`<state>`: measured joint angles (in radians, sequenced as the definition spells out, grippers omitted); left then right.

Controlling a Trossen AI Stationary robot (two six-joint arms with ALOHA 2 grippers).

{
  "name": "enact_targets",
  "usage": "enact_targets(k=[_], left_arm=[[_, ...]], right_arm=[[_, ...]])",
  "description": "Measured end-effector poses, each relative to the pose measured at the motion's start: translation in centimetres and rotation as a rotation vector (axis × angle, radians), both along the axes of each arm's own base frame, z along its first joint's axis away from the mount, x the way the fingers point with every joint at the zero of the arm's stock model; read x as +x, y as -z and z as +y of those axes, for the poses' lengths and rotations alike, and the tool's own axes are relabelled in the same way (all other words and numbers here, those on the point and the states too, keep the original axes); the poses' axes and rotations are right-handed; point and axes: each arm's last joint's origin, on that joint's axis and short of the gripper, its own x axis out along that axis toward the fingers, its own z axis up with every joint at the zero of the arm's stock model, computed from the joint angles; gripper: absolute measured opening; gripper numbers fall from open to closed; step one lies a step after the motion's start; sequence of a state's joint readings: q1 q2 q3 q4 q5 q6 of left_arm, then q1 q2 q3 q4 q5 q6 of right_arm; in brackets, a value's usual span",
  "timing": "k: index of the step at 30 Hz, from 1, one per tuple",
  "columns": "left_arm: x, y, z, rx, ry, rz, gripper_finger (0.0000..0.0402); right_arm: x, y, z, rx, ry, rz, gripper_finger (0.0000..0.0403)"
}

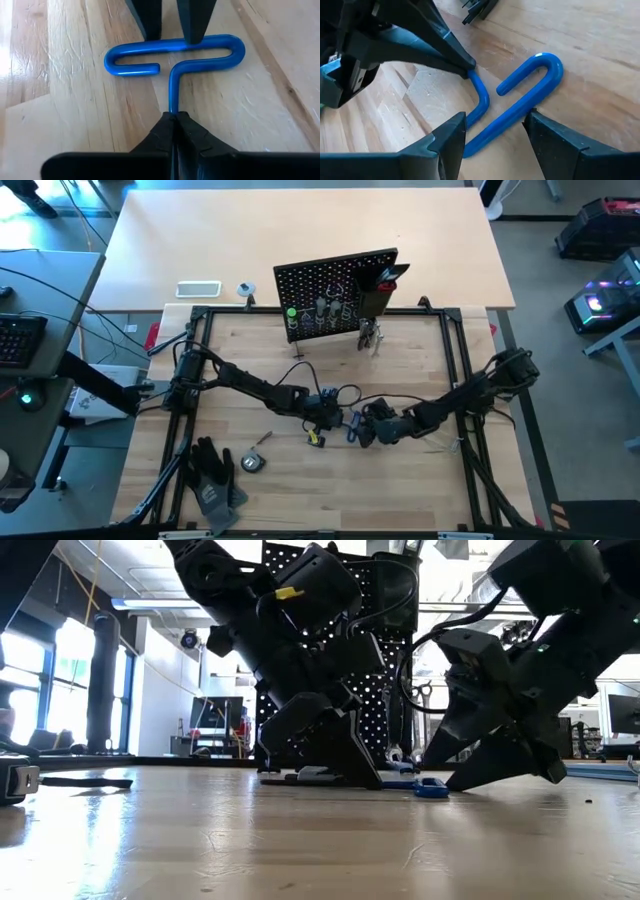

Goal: Hang tools onto peg board
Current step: Put the blue t-handle hex key into the pegboard bin

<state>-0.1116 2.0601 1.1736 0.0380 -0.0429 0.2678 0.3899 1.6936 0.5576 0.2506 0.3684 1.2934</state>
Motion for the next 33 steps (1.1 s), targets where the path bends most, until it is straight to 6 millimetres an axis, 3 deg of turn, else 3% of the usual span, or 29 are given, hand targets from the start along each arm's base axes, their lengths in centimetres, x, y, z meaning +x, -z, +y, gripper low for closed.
enact_targets(k=[15,29,33], left_arm=[[0.2,-1.2,-0.3,-0.001,0.007,-0.067,0.0000],[0.9,-2.1,-0.6,-0.018,-0.008,-0.173,0.0002],[0.8,-2.1,-0.6,-0.005,-0.019,-0.165,0.0001]], right_arm=[[0.2,-0.2,0.0,-0.012,0.035,-0.057,0.0203],[1.0,-0.9,-0.3,-0.152,0.020,-0.154,0.0018],[1.0,-0.9,-0.3,-0.172,0.011,-0.154,0.0020]])
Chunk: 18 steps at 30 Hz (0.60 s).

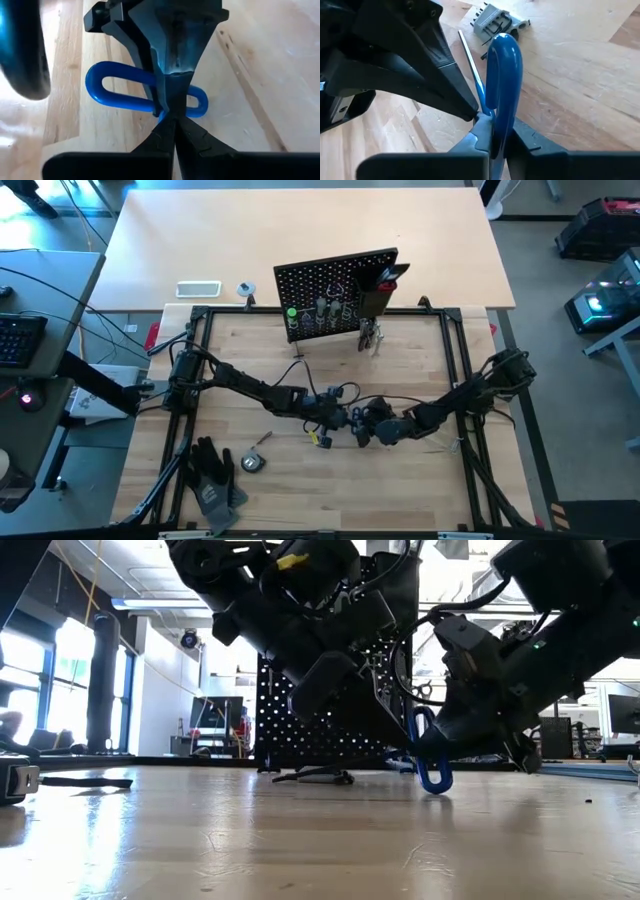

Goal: Hang tools onto peg board
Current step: Put the blue t-handle hex key into the pegboard bin

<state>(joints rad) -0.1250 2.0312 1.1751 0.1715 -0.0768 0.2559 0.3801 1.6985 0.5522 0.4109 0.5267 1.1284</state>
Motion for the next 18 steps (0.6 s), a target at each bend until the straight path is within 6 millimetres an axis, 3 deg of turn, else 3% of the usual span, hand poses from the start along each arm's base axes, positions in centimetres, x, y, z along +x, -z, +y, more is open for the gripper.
enact_targets(k=[8,18], left_arm=[[-0.4,-0.8,0.2,0.040,-0.033,0.013,0.0000],[-3.7,-5.8,0.1,0.059,-0.054,0.130,0.0001]], right_arm=[[0.0,-0.1,0.0,-0.035,-0.015,0.002,0.0014],[0.1,-0.9,0.2,-0.119,-0.114,-0.009,0.0014]])
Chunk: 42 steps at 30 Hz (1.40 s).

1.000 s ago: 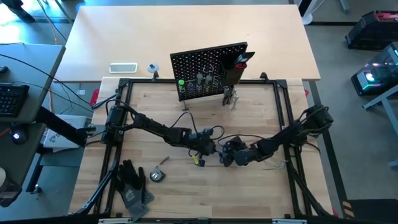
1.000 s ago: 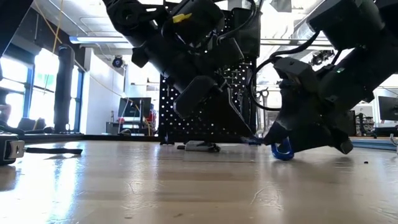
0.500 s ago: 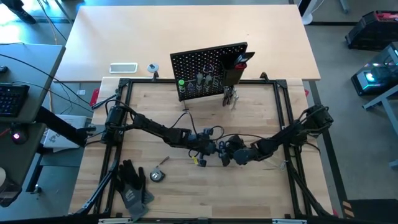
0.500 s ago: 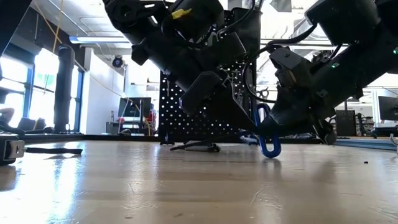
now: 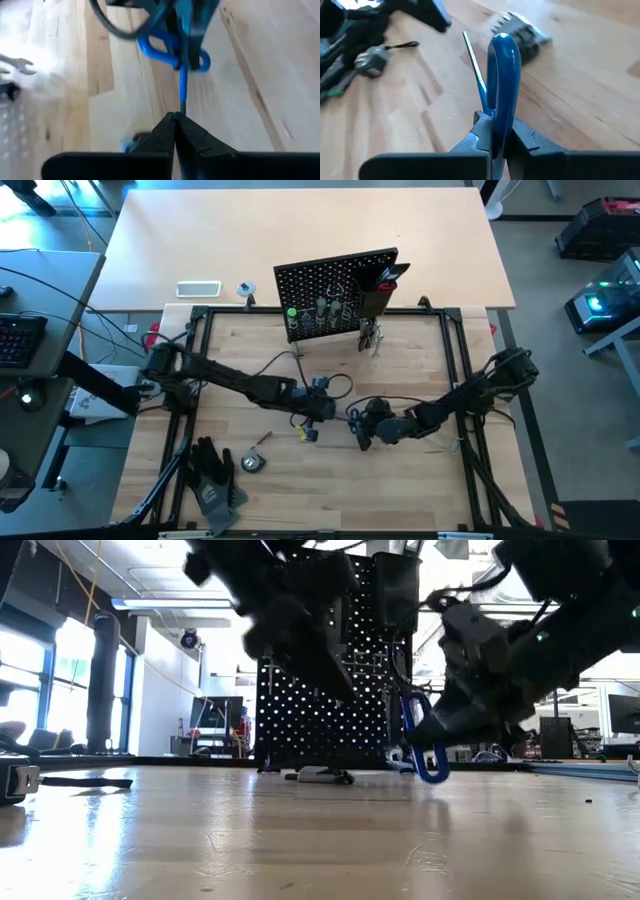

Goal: Hang tools onto peg board
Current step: Put the blue t-handle hex key into the pegboard bin

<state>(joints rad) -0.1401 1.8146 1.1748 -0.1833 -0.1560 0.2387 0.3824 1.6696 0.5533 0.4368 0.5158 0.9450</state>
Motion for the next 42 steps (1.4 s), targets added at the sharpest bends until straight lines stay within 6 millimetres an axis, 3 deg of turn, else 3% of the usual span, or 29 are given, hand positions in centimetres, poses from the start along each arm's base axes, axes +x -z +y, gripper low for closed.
enact_targets(k=[10,19,36,42], left_arm=[[-4.3,-3.2,-1.9,0.063,-0.073,0.141,0.0001],[-6.0,-3.7,-3.6,0.078,-0.068,0.192,0.0001],[-6.4,-3.7,-4.9,0.076,-0.058,0.187,0.0001],[-6.5,-3.7,-5.2,0.074,-0.051,0.184,0.0001]], right_arm=[[-1.5,-4.7,-0.7,-0.128,-0.086,-0.042,0.0014],[-5.0,-11.0,-2.3,-0.290,-0.105,-0.131,0.0014],[-8.2,-28.6,-5.1,-0.761,-0.043,-0.001,0.0014],[-9.0,-33.5,-6.5,-0.859,-0.014,0.001,0.0014]])
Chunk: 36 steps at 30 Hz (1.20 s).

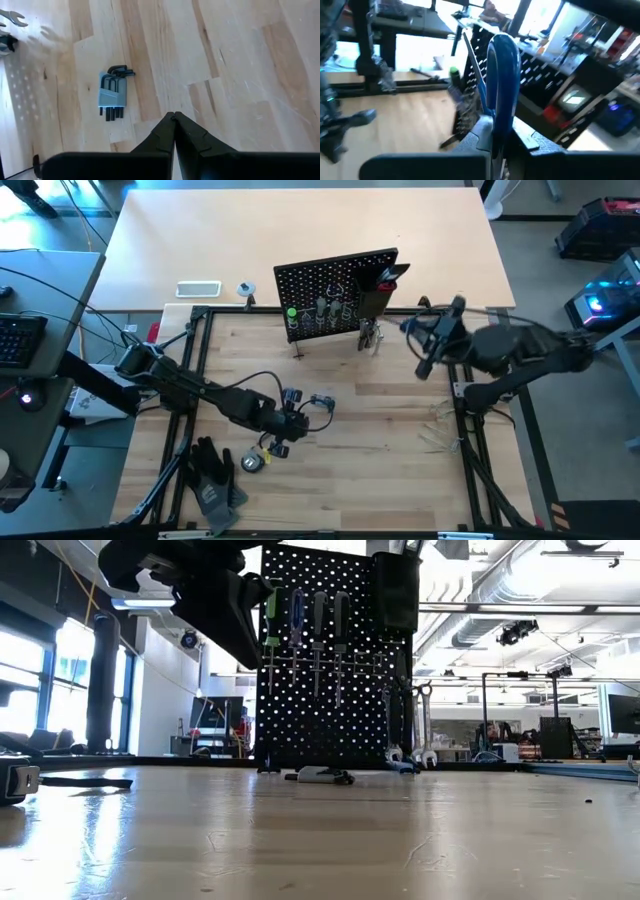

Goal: Hang tools onto peg board
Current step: Put the blue t-handle hex key into the pegboard bin

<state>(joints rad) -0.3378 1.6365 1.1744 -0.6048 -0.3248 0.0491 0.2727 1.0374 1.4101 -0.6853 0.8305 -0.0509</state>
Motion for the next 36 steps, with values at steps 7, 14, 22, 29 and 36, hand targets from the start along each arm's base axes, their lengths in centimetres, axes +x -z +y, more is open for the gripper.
enact_targets(k=[7,14,22,29,36], left_arm=[[0.0,0.0,0.1,0.005,-0.018,-0.007,0.0001],[0.5,-0.7,0.5,0.217,-0.096,-0.125,0.0001],[1.3,-4.9,0.7,0.318,-0.100,-0.423,0.0022],[0.9,-8.8,1.5,0.227,-0.093,-0.644,0.0113],[2.1,-9.0,3.7,-0.002,-0.040,-0.705,0.0166]], right_arm=[[0.5,-3.9,-0.9,-0.084,0.033,0.078,0.0014],[2.0,-3.6,-0.5,-0.033,0.002,0.269,0.0014],[3.6,-0.3,0.5,0.106,-0.049,0.525,0.0014],[5.2,1.4,3.1,0.109,-0.124,0.628,0.0014],[7.5,3.3,5.3,0.072,-0.193,0.708,0.0014]])
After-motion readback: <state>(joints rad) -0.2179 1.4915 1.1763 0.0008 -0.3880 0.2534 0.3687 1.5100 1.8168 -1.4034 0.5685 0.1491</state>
